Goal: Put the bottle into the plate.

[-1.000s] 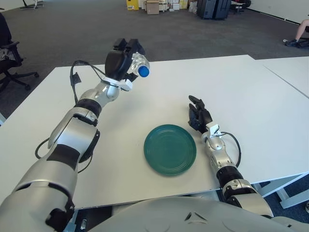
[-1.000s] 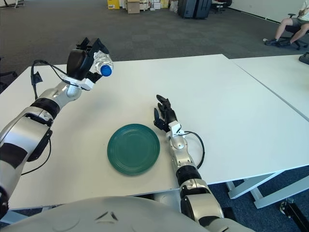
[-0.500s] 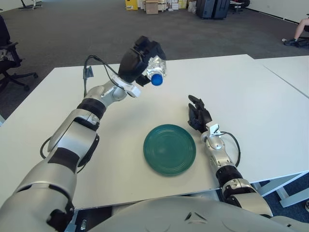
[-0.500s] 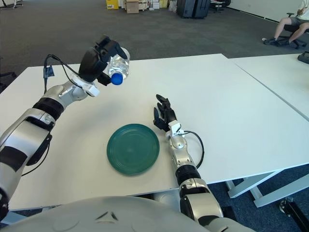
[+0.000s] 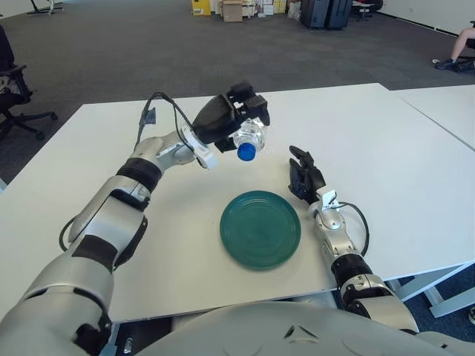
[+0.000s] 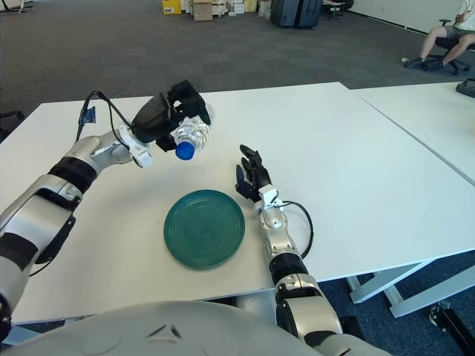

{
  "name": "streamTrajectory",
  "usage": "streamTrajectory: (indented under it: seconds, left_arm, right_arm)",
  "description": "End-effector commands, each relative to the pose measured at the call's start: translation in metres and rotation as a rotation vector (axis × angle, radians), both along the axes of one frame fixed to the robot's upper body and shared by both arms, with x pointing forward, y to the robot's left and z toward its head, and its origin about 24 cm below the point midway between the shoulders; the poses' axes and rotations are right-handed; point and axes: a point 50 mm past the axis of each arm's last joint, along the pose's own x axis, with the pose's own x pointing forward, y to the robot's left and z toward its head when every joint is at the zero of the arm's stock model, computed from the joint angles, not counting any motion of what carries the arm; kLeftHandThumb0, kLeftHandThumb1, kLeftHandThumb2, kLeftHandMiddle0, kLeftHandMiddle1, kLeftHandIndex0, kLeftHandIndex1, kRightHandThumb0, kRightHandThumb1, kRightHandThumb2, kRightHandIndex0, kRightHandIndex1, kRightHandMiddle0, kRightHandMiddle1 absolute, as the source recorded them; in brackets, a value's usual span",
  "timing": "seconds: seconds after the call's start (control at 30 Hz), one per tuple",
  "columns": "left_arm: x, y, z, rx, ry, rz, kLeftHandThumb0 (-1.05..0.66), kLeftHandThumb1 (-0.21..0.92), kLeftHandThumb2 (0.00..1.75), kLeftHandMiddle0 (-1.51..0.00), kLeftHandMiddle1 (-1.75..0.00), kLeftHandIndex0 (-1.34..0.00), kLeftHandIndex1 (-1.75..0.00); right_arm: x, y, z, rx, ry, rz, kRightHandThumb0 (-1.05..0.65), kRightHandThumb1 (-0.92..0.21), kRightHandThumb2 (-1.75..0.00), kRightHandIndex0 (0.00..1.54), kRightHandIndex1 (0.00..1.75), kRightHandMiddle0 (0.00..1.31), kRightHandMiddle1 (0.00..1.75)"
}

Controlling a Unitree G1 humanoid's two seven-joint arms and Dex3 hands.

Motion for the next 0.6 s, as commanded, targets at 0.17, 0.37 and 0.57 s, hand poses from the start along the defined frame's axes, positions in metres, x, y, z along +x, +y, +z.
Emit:
streamTrajectory:
  seconds: [0.17,0.37,0.57]
  left_arm:
    - [-0.024,-0.003,-0.002,0.051,-0.011,-0.093,0.0,0.11,1.54,-0.79,-1.67,-0.54,-1.75]
    - [-0.036,-0.008,-0.009,0.104,0.016,-0.137,0.0,0.11,1.54,-0.79,-1.67,-0.54,-1.75]
    - [-0.046,-0.012,-0.008,0.159,-0.009,-0.206,0.0,0.1,1.55,-0.8,-1.67,-0.55,-1.75]
  right_arm:
    - [-0.016,-0.003,-0.024,-0.027,0.131,-0.011,-0.74,-0.92,-0.81,0.22,0.0,0.0,0.39]
    - [-0.017,-0.004,-0.025,-0.044,0.126,-0.011,-0.77,-0.92,-0.82,0.2,0.0,0.0,0.3]
    - [-0.017,-0.004,-0.025,-0.056,0.121,-0.008,-0.8,-0.92,-0.84,0.18,0.0,0.0,0.24]
